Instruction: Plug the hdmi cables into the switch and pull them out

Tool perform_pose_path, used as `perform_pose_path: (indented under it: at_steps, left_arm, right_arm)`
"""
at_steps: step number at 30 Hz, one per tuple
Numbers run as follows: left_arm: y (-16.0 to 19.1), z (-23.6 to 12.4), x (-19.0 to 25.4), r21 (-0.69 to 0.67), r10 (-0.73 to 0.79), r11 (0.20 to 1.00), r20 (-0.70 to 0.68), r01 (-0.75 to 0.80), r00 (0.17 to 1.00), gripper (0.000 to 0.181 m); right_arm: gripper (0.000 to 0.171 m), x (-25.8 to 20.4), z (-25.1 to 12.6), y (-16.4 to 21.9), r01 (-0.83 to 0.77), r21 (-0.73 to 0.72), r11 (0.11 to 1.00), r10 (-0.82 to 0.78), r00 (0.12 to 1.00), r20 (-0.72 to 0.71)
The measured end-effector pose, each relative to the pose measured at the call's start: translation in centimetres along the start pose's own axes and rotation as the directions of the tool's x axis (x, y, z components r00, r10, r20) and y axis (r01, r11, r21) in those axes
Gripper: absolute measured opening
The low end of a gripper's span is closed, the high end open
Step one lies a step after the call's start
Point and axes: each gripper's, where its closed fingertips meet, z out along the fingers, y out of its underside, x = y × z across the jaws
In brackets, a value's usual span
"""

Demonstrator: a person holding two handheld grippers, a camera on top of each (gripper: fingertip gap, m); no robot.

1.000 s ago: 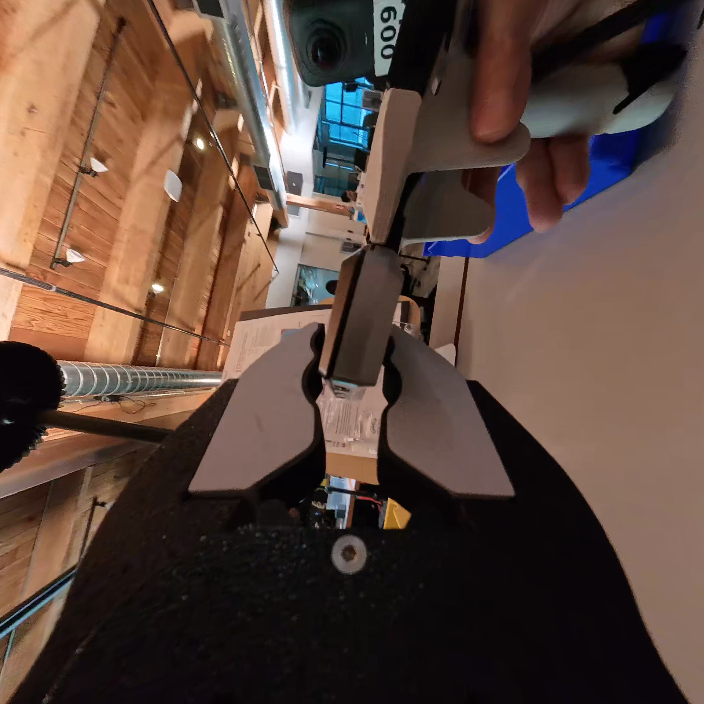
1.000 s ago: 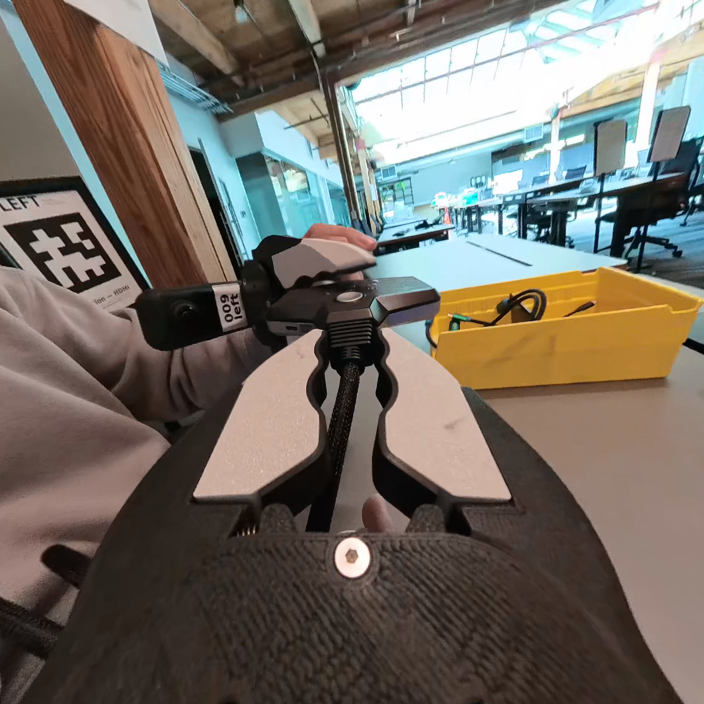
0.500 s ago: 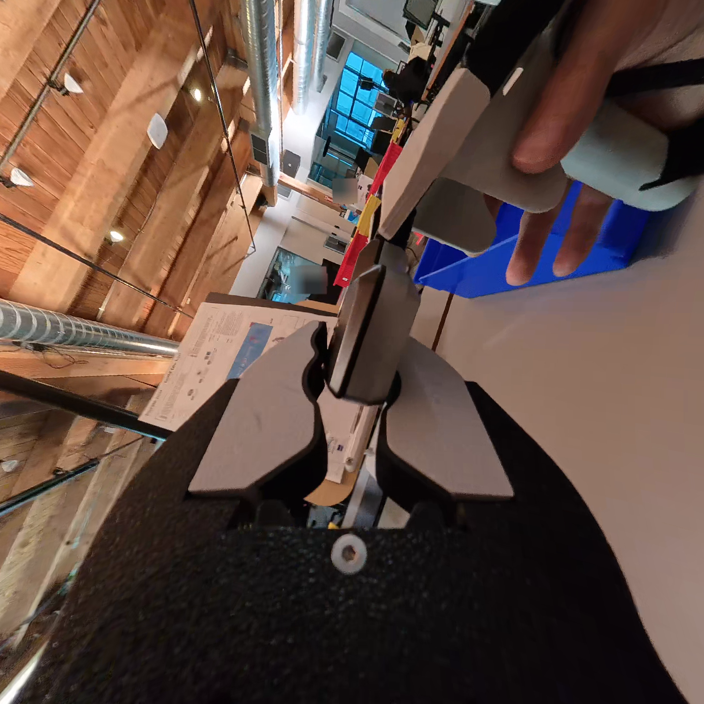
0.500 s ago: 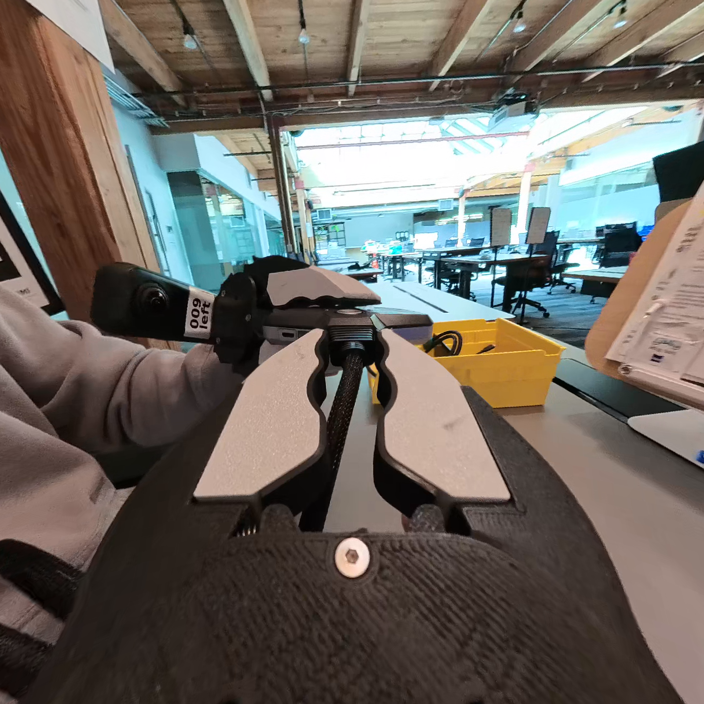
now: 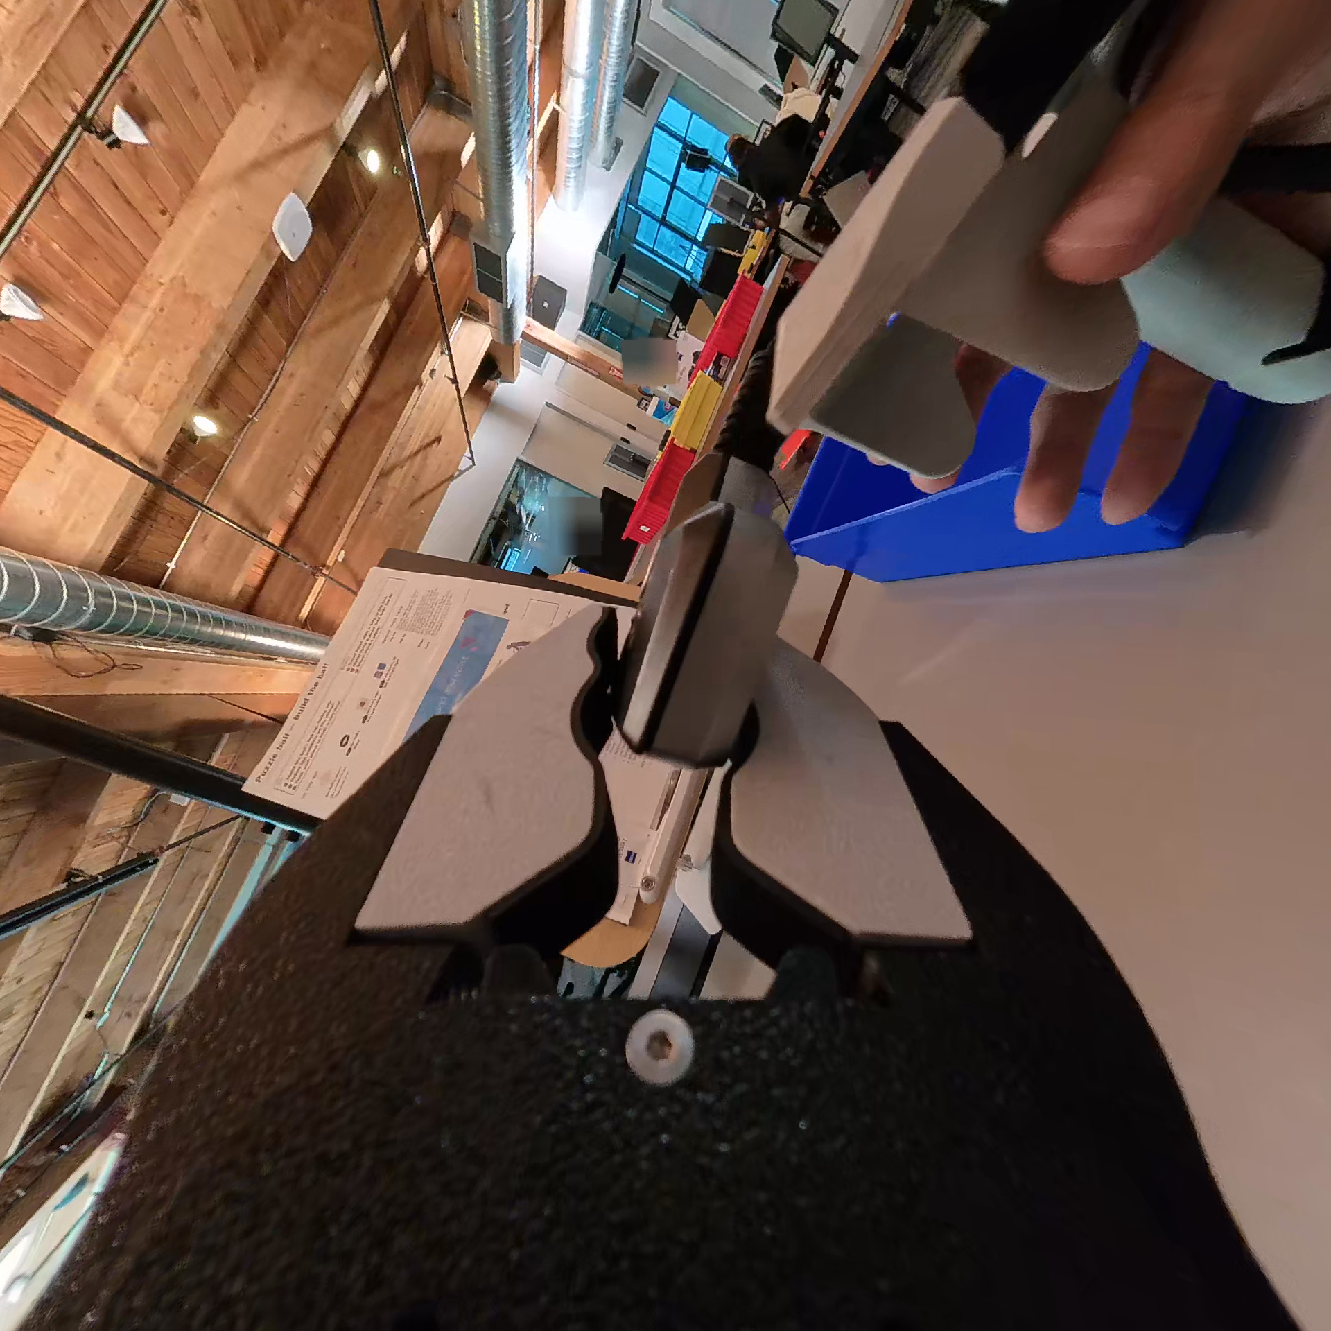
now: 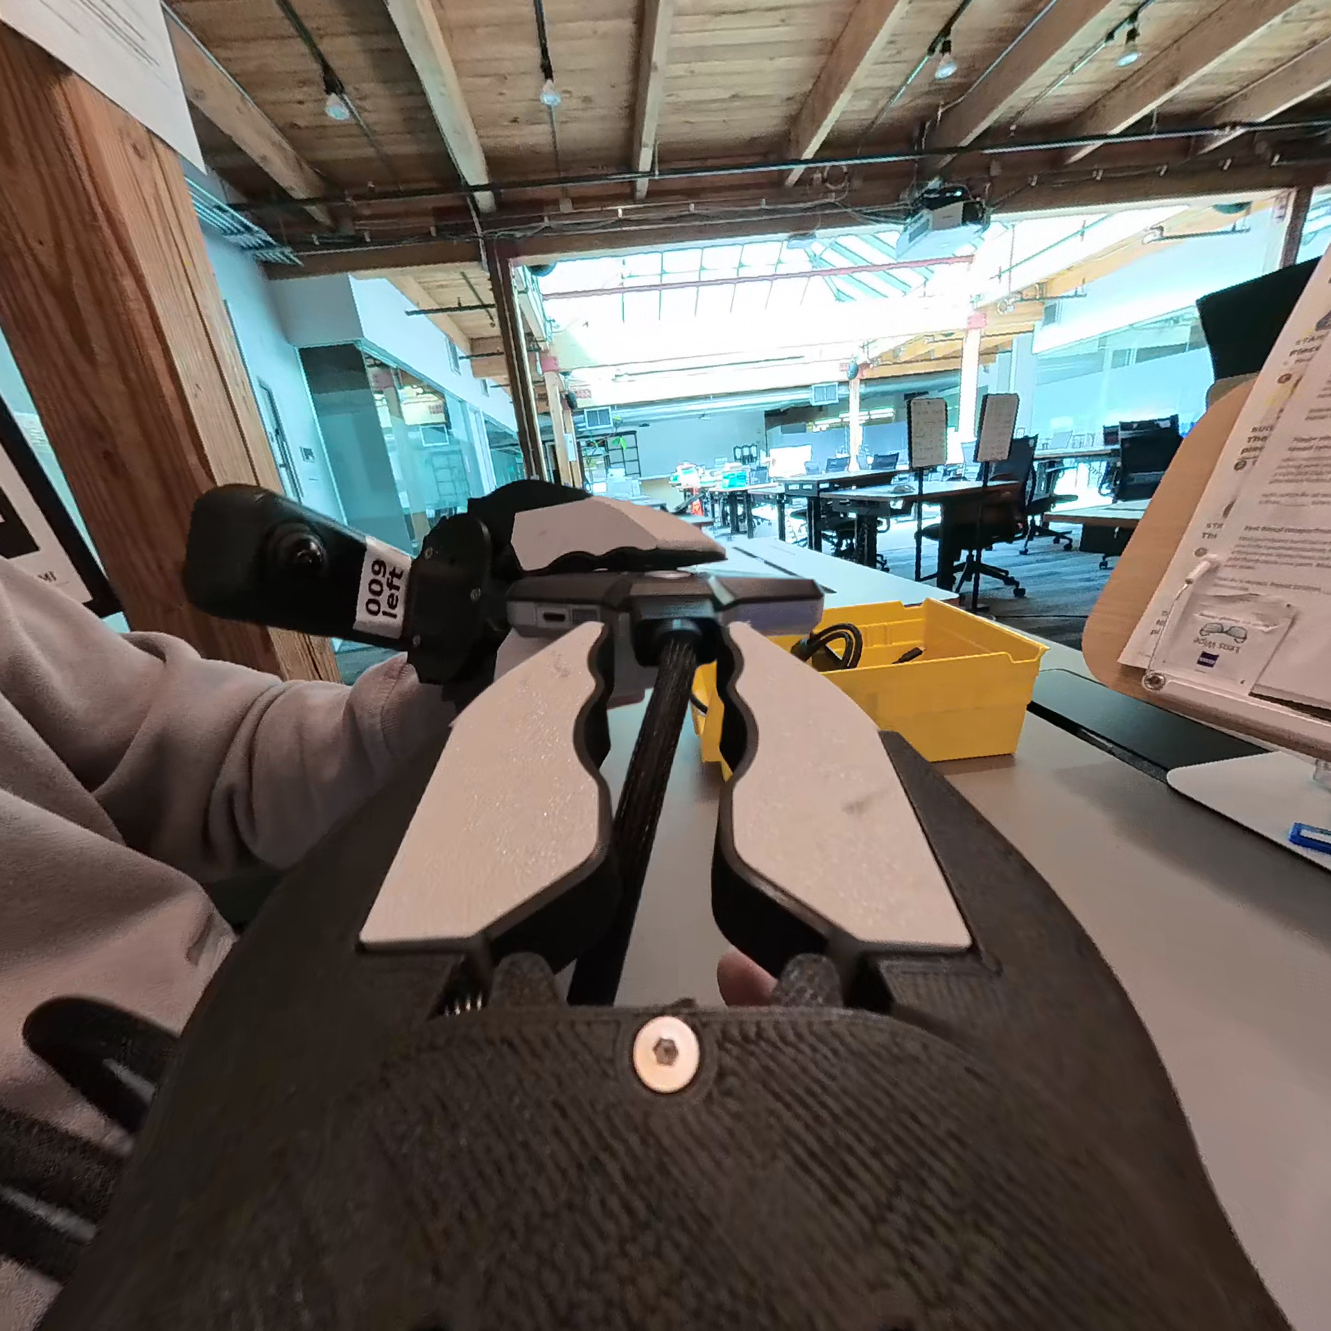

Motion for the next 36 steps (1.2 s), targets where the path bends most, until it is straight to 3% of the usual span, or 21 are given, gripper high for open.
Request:
perform_pose_path:
  at_steps: [6, 18, 36]
  left_arm:
    - [-0.3, -0.2, -0.2, -0.012, 0.001, 1.0, -0.001, -0.001, 1.0, 0.026]
    - [-0.6, -0.1, 0.6, -0.001, 0.068, 0.998, -0.042, -0.069, 0.997, 0.025]
    - [-0.2, 0.0, 0.3, -0.034, -0.067, 0.997, -0.042, 0.066, 0.997, 0.026]
  right_arm:
    - [0.03, -0.4, 0.0, -1.1, -0.019, 0.061, 0.998, 0.018, 1.0, 0.017]
    - [0.032, -0.2, 0.5, 0.0, -0.052, 0.018, 0.999, 0.051, 0.999, 0.005]
    - [0.027, 0.0, 0.5, -0.1, -0.012, 0.024, 1.0, 0.012, 1.0, -0.022]
